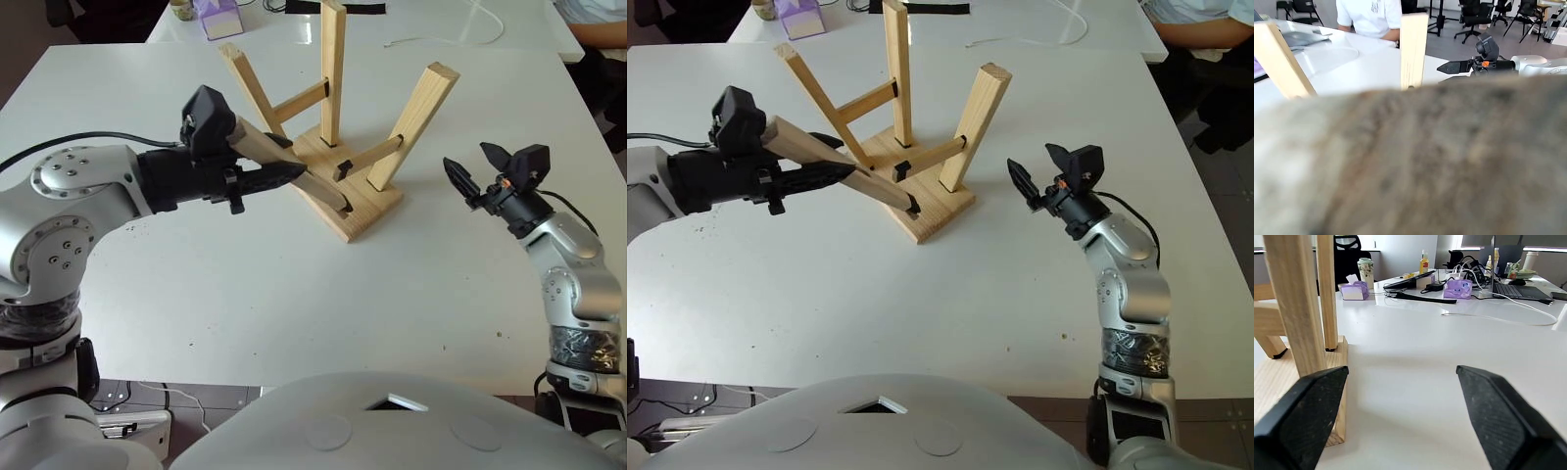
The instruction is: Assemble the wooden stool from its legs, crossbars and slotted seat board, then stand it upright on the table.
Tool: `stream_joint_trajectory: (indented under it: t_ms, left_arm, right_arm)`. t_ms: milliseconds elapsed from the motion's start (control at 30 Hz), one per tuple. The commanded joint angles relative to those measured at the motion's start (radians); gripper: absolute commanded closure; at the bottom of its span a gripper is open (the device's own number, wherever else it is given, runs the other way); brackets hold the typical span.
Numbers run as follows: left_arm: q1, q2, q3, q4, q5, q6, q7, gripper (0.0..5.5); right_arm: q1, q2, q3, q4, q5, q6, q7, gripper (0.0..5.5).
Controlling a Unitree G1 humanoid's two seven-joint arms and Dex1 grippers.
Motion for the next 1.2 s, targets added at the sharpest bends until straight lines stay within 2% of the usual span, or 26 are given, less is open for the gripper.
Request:
stream_joint_trajectory:
  t_ms: [33,133,400,500,633,767,1200]
  left_arm:
    - [-0.039,-0.022,-0.07,0.043,0.065,0.011,0.023,3.46]
    - [-0.051,-0.025,-0.135,0.058,0.138,-0.022,0.007,3.46]
    - [-0.082,0.01,-0.167,0.091,0.203,-0.022,-0.018,3.46]
    - [-0.079,0.086,-0.151,0.096,0.208,-0.014,-0.081,3.46]
    - [-0.06,0.217,-0.148,0.104,0.205,-0.052,-0.265,3.46]
    - [-0.086,0.265,-0.191,0.165,0.274,-0.124,-0.372,3.46]
    - [-0.03,0.23,-0.189,0.074,0.317,-0.109,-0.29,3.46]
  right_arm:
    - [-0.014,0.035,0.022,0.042,-0.044,-0.043,-0.041,1.42]
    - [-0.023,0.047,0.031,0.072,-0.062,-0.062,-0.055,1.42]
    - [0.005,0.061,0.024,0.075,-0.067,-0.079,-0.068,1.42]
    - [0.04,0.071,0.018,0.052,-0.062,-0.078,-0.078,1.42]
    - [0.112,0.096,0.002,0.004,-0.058,-0.082,-0.105,1.42]
    - [0.148,0.114,0.0,-0.026,-0.059,-0.08,-0.127,1.42]
    - [0.147,0.118,0.016,-0.066,-0.059,-0.051,-0.122,1.42]
